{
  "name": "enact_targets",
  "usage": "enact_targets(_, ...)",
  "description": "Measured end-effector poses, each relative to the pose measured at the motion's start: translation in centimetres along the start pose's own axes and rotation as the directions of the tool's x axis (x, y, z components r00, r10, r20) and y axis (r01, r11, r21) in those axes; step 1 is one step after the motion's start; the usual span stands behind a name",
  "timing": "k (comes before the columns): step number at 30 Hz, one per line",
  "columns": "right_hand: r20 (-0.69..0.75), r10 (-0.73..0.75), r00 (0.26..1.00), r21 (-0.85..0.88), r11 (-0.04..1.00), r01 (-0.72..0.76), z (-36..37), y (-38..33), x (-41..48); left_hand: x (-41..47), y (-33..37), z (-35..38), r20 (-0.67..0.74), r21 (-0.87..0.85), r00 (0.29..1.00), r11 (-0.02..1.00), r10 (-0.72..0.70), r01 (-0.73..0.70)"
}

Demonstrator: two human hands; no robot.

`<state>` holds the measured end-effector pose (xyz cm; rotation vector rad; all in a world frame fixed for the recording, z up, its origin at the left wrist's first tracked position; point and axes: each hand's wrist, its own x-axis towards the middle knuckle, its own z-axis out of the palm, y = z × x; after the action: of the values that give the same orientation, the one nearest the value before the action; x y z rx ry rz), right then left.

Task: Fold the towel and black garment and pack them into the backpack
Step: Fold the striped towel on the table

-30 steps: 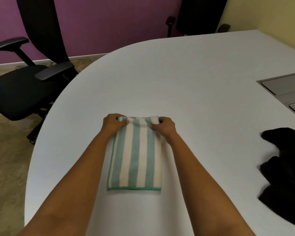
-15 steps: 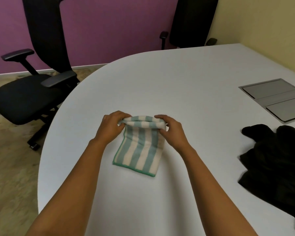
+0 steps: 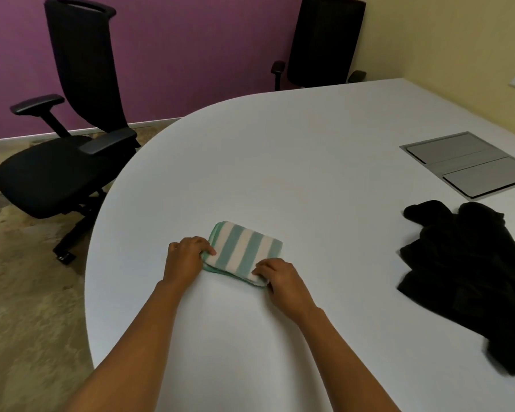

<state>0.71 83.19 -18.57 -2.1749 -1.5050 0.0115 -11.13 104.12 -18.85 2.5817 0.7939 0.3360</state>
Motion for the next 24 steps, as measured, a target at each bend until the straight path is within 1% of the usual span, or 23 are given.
enact_targets(1, -0.007, 0.015, 1.0, 0.005, 1.0, -0.015, 0.1, 0.1, -0.1, 0.1, 0.3, -0.2, -0.017, 0.028, 0.999, 0.999, -0.033, 0.033)
enact_targets(2, -0.038, 0.067, 0.997, 0.028, 0.997, -0.066, 0.0, 0.0, 0.2, 0.4, 0.9, -0.4, -0.059, 0.051, 0.997, 0.997, -0.057, 0.06)
enact_targets(3, -0.095, 0.146, 0.985, 0.069, 0.988, -0.139, -0.4, -0.2, 0.6, 0.8, 1.7, -0.7, -0.121, 0.062, 0.991, 0.996, -0.062, 0.07)
enact_targets(4, -0.154, 0.251, 0.956, 0.134, 0.964, -0.231, -0.6, -0.5, 1.2, 1.3, 2.6, -0.9, -0.179, 0.055, 0.983, 0.997, -0.045, 0.056)
enact_targets(6, -0.215, 0.44, 0.872, 0.287, 0.882, -0.374, -0.9, -1.2, 2.8, 2.4, 4.4, -0.6, -0.248, 0.016, 0.968, 0.999, 0.045, -0.042)
enact_targets(7, -0.221, 0.486, 0.845, 0.342, 0.851, -0.4, -0.8, -1.7, 3.7, 3.0, 5.3, -0.2, -0.252, 0.005, 0.963, 0.996, 0.091, -0.093)
enact_targets(8, -0.215, 0.504, 0.836, 0.36, 0.837, -0.412, -0.7, -2.1, 4.7, 3.5, 6.1, 0.3, -0.233, 0.001, 0.964, 0.992, 0.127, -0.13)
enact_targets(10, -0.147, 0.469, 0.871, 0.286, 0.863, -0.416, 0.2, -2.4, 6.3, 3.9, 7.4, 1.7, -0.125, 0.002, 0.981, 0.989, 0.145, -0.146)
enact_targets(12, -0.024, 0.399, 0.917, 0.118, 0.912, -0.394, 2.2, -1.7, 6.7, 3.4, 7.2, 3.4, 0.008, 0.048, 0.995, 0.994, 0.102, -0.102)
enact_targets(14, 0.049, 0.36, 0.932, -0.035, 0.933, -0.358, 4.3, -0.5, 5.7, 2.4, 5.5, 5.5, 0.099, 0.132, 0.994, 0.989, 0.049, -0.062)
enact_targets(16, 0.076, 0.354, 0.932, -0.165, 0.926, -0.339, 5.4, 0.4, 4.6, 1.6, 4.0, 7.0, 0.112, 0.175, 0.993, 0.983, 0.04, -0.059)
enact_targets(17, 0.091, 0.372, 0.924, -0.194, 0.916, -0.35, 5.9, 0.8, 4.4, 1.4, 3.6, 7.4, 0.115, 0.18, 0.993, 0.982, 0.033, -0.054)
enact_targets(20, 0.11, 0.417, 0.902, -0.217, 0.896, -0.387, 5.9, 1.2, 4.9, 2.0, 3.8, 7.5, 0.113, 0.192, 0.994, 0.981, -0.007, -0.015)
enact_targets(21, 0.106, 0.423, 0.9, -0.227, 0.892, -0.392, 5.6, 1.2, 5.2, 2.3, 4.0, 7.4, 0.102, 0.202, 0.995, 0.979, 0.0, -0.02)
enact_targets(24, 0.102, 0.448, 0.888, -0.263, 0.873, -0.41, 4.9, 1.5, 5.9, 3.8, 4.4, 7.2, 0.132, 0.195, 0.99, 0.977, 0.059, -0.084)
